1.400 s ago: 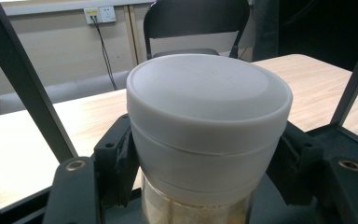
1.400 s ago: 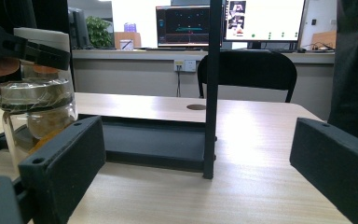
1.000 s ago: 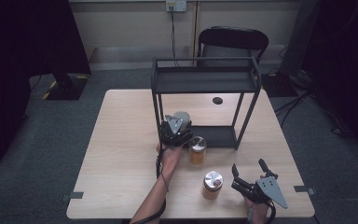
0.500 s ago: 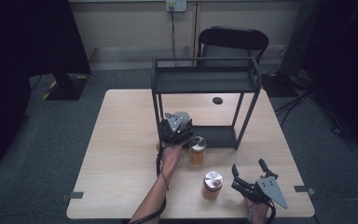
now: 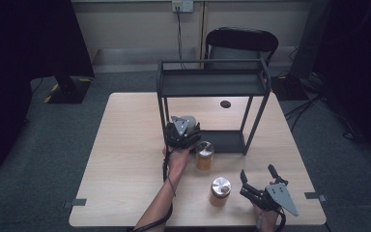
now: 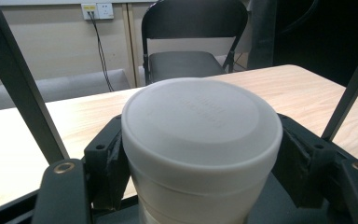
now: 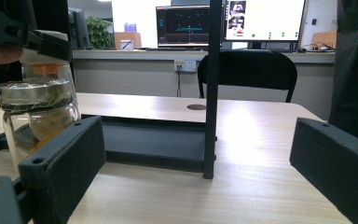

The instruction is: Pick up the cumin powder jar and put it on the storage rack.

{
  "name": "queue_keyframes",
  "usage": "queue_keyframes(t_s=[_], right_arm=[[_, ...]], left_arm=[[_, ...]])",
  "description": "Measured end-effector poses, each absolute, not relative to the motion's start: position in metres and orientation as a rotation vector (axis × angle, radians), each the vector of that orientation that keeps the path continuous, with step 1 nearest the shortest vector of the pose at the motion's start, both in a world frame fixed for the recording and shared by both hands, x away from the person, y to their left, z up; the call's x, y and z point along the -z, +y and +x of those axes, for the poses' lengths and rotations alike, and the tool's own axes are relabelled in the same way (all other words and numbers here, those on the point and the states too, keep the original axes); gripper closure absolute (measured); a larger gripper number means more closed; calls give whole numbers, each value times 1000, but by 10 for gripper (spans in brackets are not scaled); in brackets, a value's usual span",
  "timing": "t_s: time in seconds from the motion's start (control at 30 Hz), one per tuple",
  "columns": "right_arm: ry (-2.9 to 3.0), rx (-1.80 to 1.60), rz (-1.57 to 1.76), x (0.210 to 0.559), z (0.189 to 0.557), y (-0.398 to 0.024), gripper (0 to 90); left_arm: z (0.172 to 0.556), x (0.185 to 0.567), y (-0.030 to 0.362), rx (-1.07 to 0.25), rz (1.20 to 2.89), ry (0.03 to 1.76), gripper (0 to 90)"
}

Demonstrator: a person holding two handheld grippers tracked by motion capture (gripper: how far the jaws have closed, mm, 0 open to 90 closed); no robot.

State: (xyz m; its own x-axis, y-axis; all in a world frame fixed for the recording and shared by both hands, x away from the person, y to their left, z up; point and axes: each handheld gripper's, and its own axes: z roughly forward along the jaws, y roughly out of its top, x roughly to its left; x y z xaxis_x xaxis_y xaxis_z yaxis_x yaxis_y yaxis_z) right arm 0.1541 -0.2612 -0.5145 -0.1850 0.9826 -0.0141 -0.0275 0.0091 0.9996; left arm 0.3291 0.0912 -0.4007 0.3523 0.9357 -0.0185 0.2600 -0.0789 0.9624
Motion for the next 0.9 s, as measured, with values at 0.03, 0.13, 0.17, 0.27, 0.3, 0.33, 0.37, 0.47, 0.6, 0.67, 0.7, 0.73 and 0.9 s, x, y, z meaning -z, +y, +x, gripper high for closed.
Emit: queue_keyframes(t_s=[0.03,0.13,0.17,0.27,0.3,0.33,0.37,0.47,0.6,0.67,0.7,0.73,0.9], right_arm=[[1330,-1348,1087,515,154,-261,22],[1330,-1349,1087,515,154,-261,22],[1330,-1349,1086,515,154,-261,22],[1330,-1350,1086,515,154,-261,23],[1330,-1349,1087,515,154,-261,22],[1330,-1349,1087,514,154,-261,22],[1331,-1349,1086,514,154,-261,22],[1330,-1349,1086,515,154,-261,22],[1330,-1349,1086,515,154,-261,22],[1330,-1349,1086,515,154,-261,22],[1330,-1349,1086,515,154,-261,22],[1330,-1349,1085,515,154,-261,22],[1331,-1348,1086,514,154,-261,22]], left_arm=[[329,400,91,-816,1578,1107,284],[330,400,91,-819,1575,1103,277],[330,399,91,-823,1580,1096,272],[330,398,92,-831,1571,1085,272],[330,397,92,-834,1571,1081,272],[330,396,92,-841,1574,1077,272],[330,395,92,-844,1571,1076,270],[330,393,92,-845,1568,1074,267],[329,394,92,-845,1565,1070,270],[329,393,92,-846,1562,1070,268],[329,393,92,-845,1561,1070,268],[329,393,92,-844,1555,1069,268],[331,391,94,-842,1558,1065,267]])
